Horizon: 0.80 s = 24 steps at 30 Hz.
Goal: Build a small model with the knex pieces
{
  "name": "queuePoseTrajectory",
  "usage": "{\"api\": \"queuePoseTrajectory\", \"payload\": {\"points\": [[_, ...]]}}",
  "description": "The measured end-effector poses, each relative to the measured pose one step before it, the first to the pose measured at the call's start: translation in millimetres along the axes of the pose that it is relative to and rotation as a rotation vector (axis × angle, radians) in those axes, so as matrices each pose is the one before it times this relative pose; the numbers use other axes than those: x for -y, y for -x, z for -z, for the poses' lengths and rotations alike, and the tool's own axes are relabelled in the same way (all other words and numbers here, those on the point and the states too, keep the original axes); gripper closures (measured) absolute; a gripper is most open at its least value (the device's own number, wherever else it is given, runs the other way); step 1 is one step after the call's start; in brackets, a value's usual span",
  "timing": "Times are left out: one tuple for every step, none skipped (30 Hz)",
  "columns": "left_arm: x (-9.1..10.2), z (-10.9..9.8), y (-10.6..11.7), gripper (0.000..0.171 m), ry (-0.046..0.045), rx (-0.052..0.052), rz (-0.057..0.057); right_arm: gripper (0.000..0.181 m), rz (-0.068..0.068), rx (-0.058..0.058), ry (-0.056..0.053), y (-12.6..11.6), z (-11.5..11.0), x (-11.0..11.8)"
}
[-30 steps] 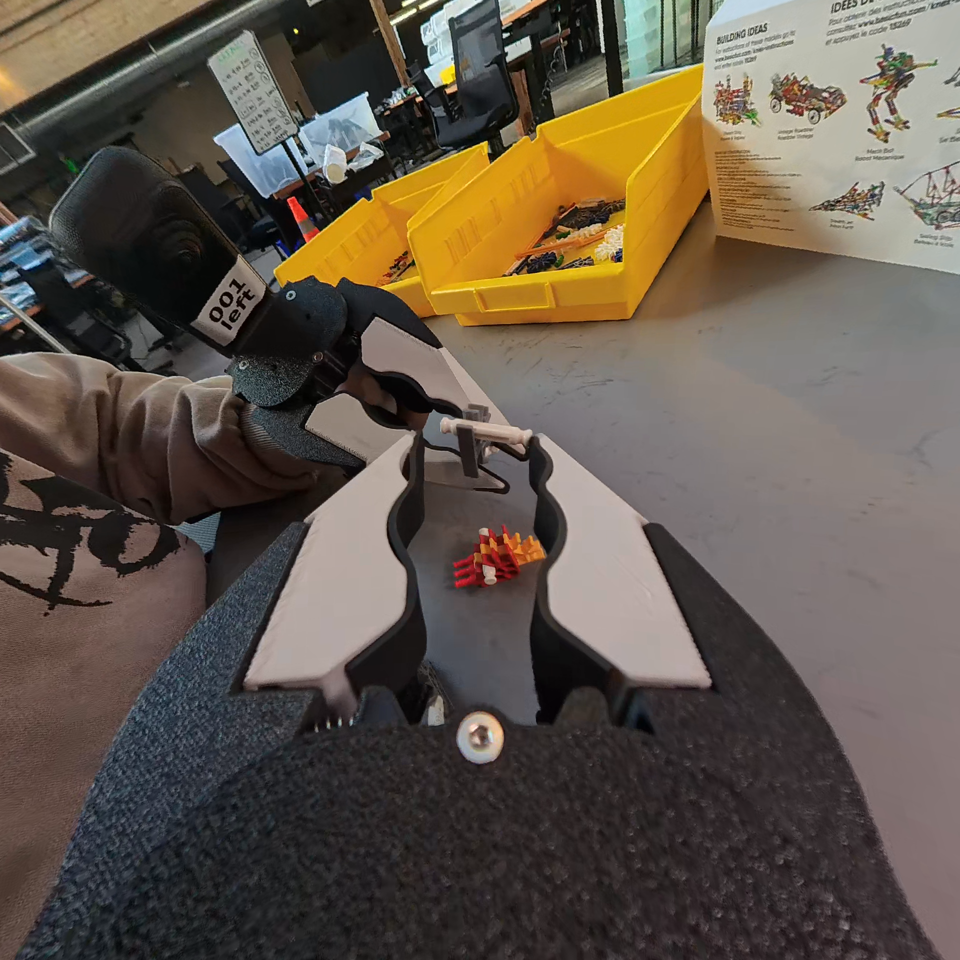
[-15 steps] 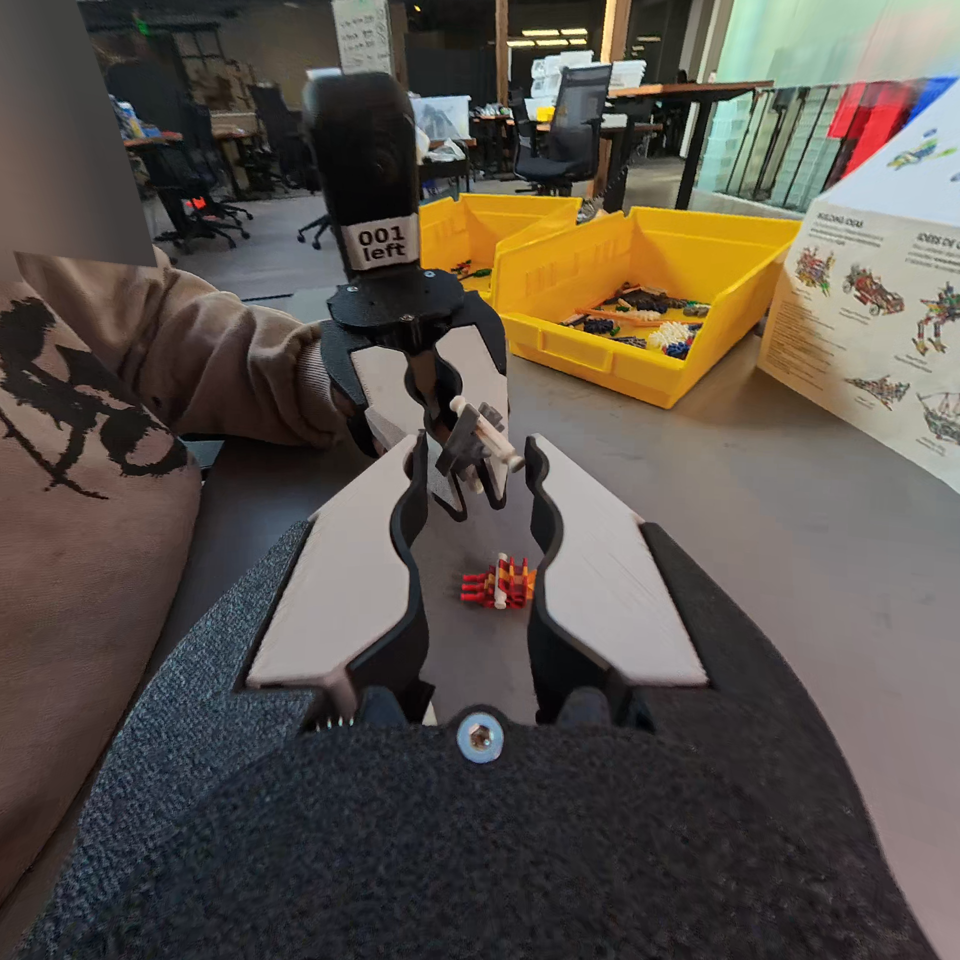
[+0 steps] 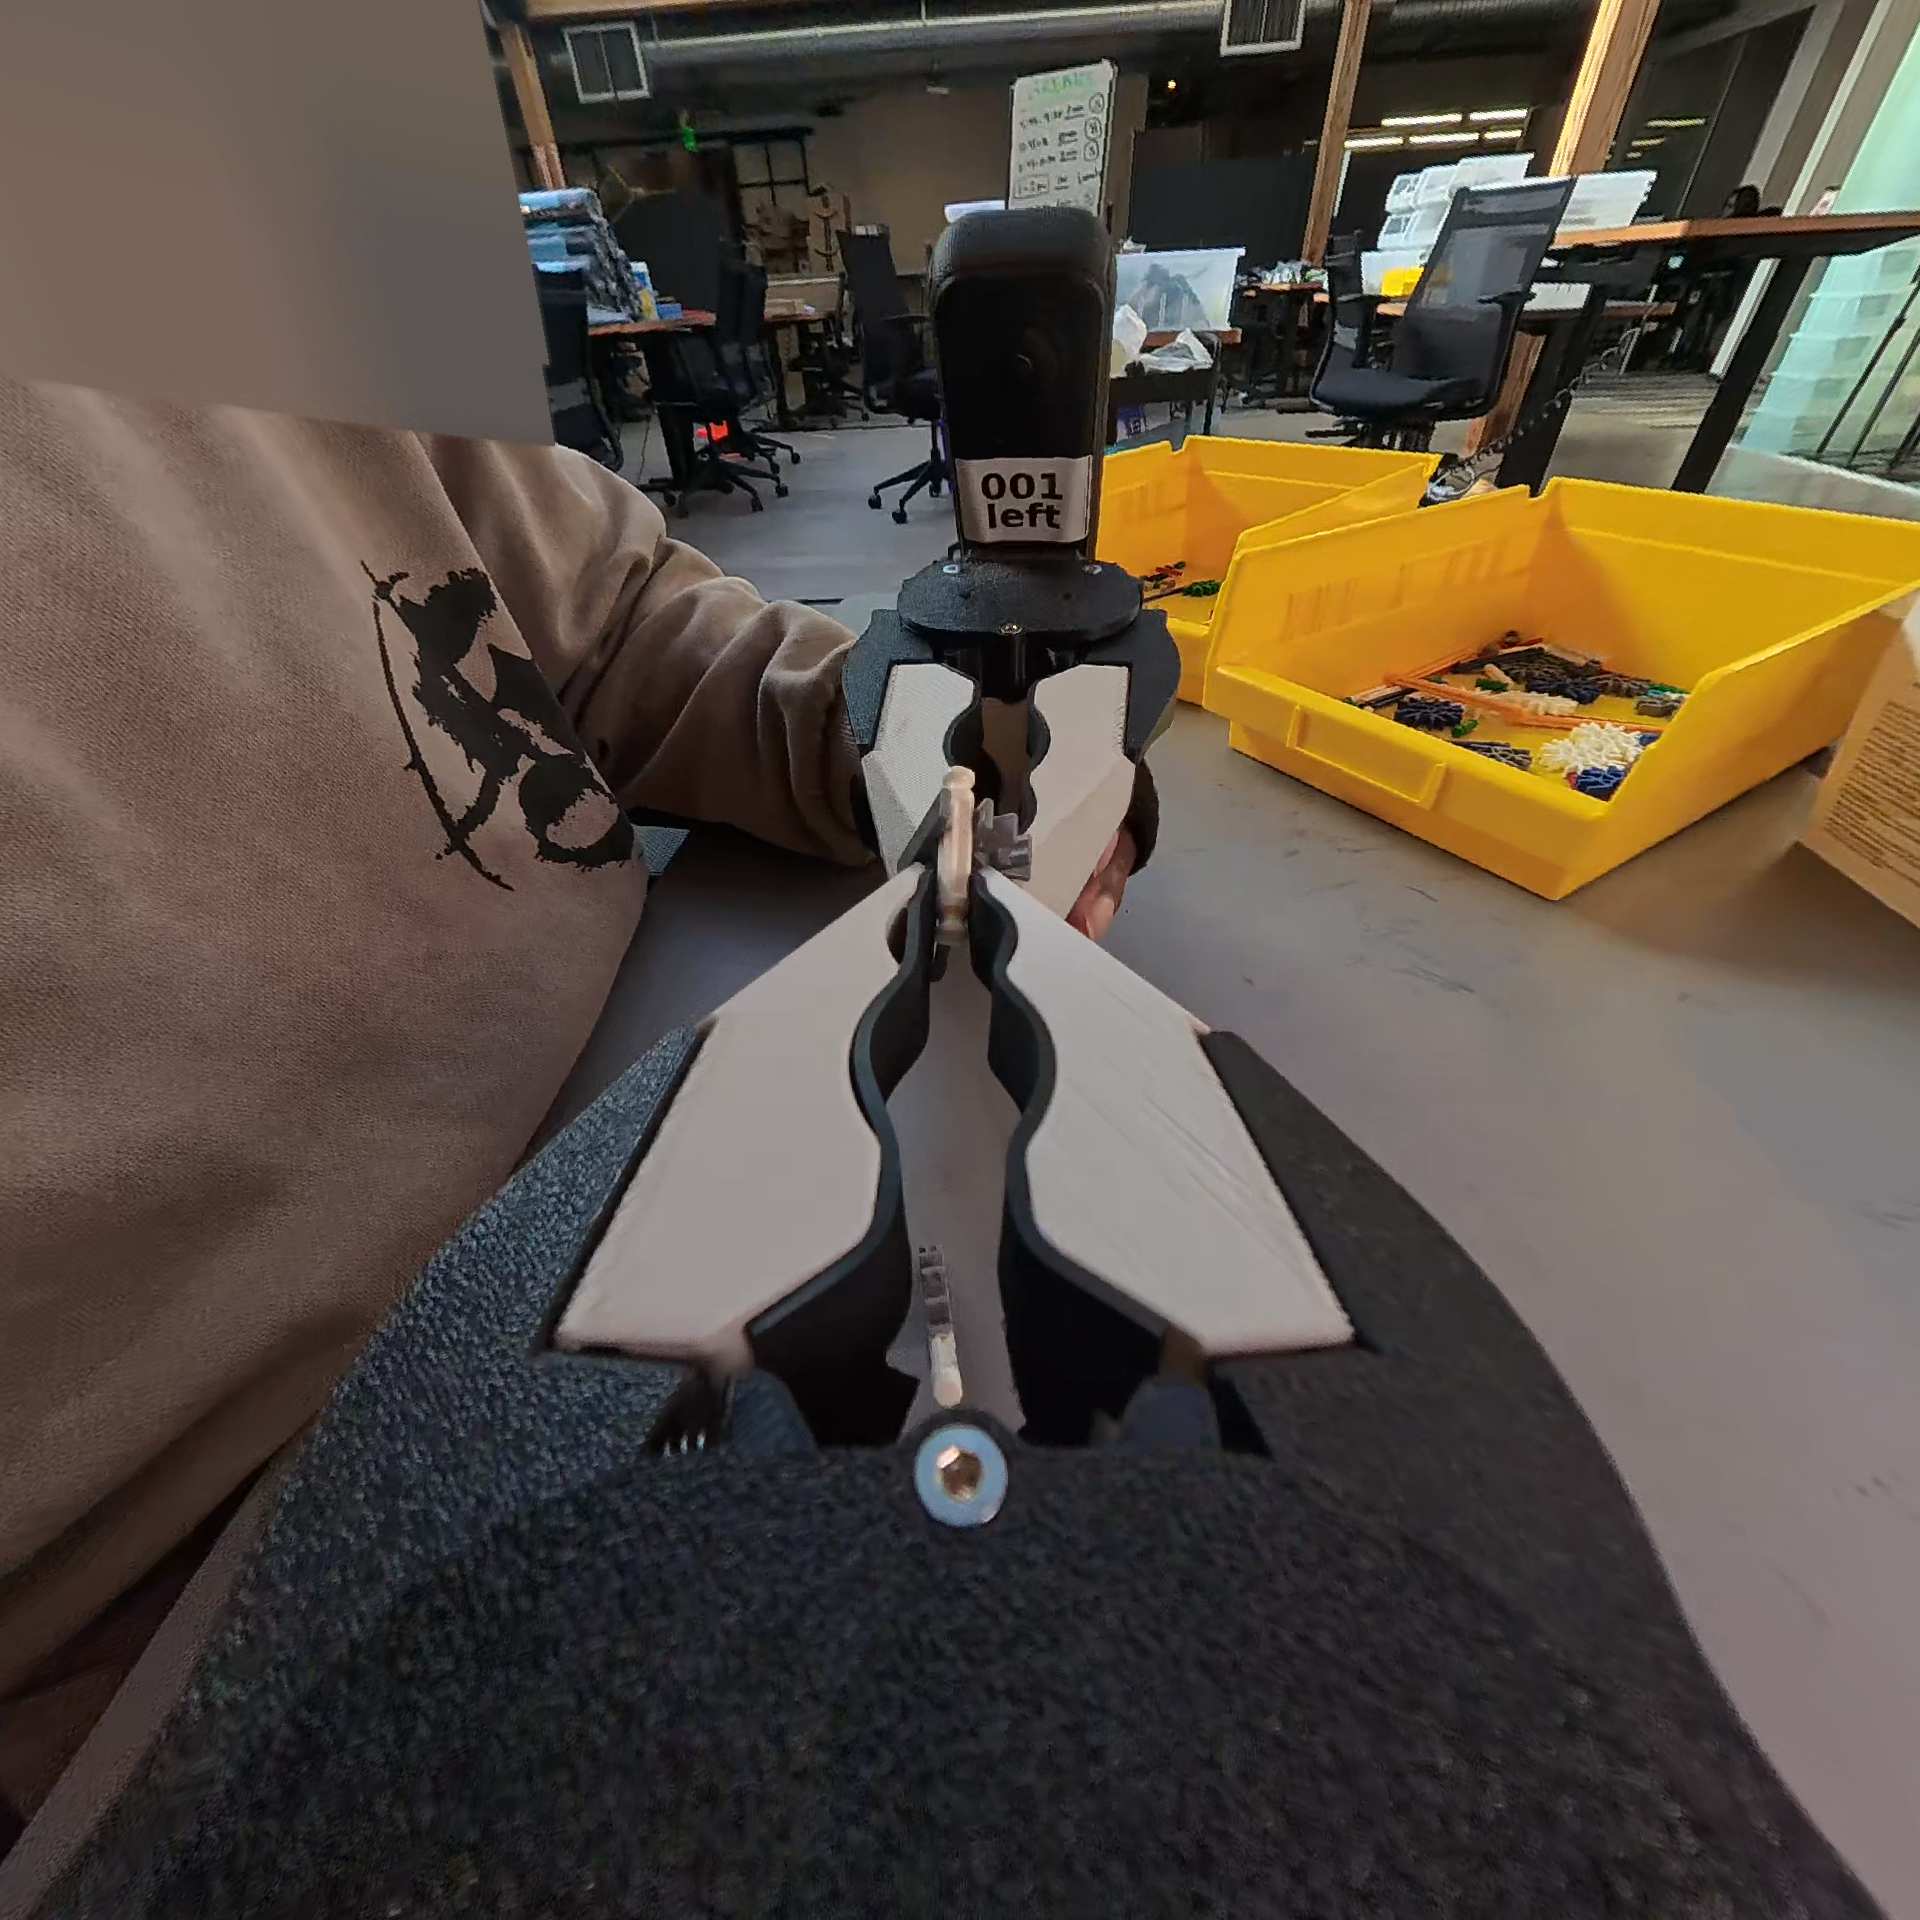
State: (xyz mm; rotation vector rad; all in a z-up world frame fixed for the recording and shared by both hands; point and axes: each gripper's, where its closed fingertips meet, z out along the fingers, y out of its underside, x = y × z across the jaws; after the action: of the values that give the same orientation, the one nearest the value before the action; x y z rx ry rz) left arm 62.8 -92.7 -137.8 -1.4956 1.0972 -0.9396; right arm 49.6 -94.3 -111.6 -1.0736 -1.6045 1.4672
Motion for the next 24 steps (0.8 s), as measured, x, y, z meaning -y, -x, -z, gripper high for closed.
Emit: {"api": "queuePoseTrajectory", "payload": {"points": [[-3.58,0.96,1.17,0.157,0.02745,0.0,0.0083,0.179,0.0096,-0.0033,0.0101,-0.31,0.12,-1.36],[-1.28,2.12,2.19,0.147,0.01609,0.0076,0.0028,0.179,0.0047,-0.0091,0.0061,-1.27,0.47,-0.36],[1.59,3.43,0.99,0.144,0.00173,0.0005,0.0009,0.179,0.0096,-0.0175,0.0147,-2.56,0.67,-1.48],[3.96,3.86,-0.37,0.143,-0.01075,-0.0087,0.0034,0.179,0.0209,-0.0215,0.0326,-2.83,0.43,-4.19],[4.57,3.55,0.68,0.143,-0.01625,-0.0014,0.0061,0.179,0.0243,-0.0224,0.036,-2.69,-0.09,-5.11],[3.44,2.43,1.56,0.141,-0.01217,0.0058,0.0061,0.179,0.0178,-0.0233,0.0334,-2.89,-0.68,-5.28],[0.8,0.52,1.38,0.141,-0.00041,0.0076,0.0056,0.179,0.0164,-0.0172,0.0356,-2.0,-1.78,-5.98],[-2.14,-1.43,0.62,0.14,0.01354,0.0059,0.0036,0.179,0.0204,-0.0086,0.0372,-0.16,-2.96,-6.41],[-5.1,-3.26,-0.59,0.14,0.02727,0.0014,-0.0003,0.179,0.0194,0.0003,0.0283,1.91,-3.43,-4.82],[-6.93,-4.37,-1.1,0.14,0.03774,0.0017,-0.0053,0.179,0.0111,0.0062,0.0129,2.97,-3.46,-2.18],[-7.67,-4.5,-0.49,0.142,0.04301,0.0066,-0.0103,0.179,0.0046,0.0083,0.0035,3.01,-2.84,-0.31],[-6.53,-3.64,-0.42,0.147,0.03803,0.0077,-0.0123,0.179,0.0047,0.0073,0.0023,2.46,-2.14,0.17],[-2.92,-1.79,-0.73,0.147,0.01807,0.003,-0.0095,0.178,0.0099,0.0059,0.0229,1.9,-1.64,-3.17],[-1.11,-0.38,0.13,0.147,0.00829,0.0031,-0.0015,0.179,0.0117,-0.0041,0.0096,0.28,-0.6,-1.73],[0.49,0.44,0.07,0.148,-0.00102,-0.0024,0.0063,0.178,-0.0003,-0.0035,-0.0025,-0.29,-0.06,0.22],[0.95,0.42,-0.46,0.148,-0.00397,-0.0061,0.0087,0.178,-0.0064,0.004,-0.0053,0.25,0.26,1.01],[0.84,0.39,-0.11,0.148,-0.00389,-0.0031,0.005,0.178,-0.0028,0.003,-0.0033,0.1,0.39,1.0],[0.38,0.31,-0.09,0.148,-0.00255,-0.0004,-0.0006,0.178,0.002,-0.0013,-0.0002,-0.25,0.2,0.39],[-0.07,0.02,-0.32,0.148,-0.00047,-0.0016,-0.0026,0.178,0.0019,0.0006,0.0014,0.37,0.03,0.12],[-0.76,0.07,-0.53,0.148,0.00263,-0.0041,-0.0017,0.178,0.0002,0.0019,0.0067,0.5,0.29,-0.49],[-1.39,-0.08,-0.67,0.148,0.00604,-0.0074,-0.0016,0.176,-0.0003,0.0048,0.015,0.54,0.75,-1.54],[-1.8,-0.21,-0.14,0.148,0.00828,-0.0037,-0.0011,0.171,-0.0002,0.0042,0.0232,0.03,1.59,-2.51],[-1.52,-0.07,1.14,0.148,0.00633,0.0035,-0.0025,0.162,-0.0011,0.007,0.0303,0.06,2.37,-3.67],[-1.12,0.05,0.91,0.148,0.00419,0.0023,-0.0023,0.156,-0.0019,0.0138,0.0346,0.92,3.02,-4.55]]}}
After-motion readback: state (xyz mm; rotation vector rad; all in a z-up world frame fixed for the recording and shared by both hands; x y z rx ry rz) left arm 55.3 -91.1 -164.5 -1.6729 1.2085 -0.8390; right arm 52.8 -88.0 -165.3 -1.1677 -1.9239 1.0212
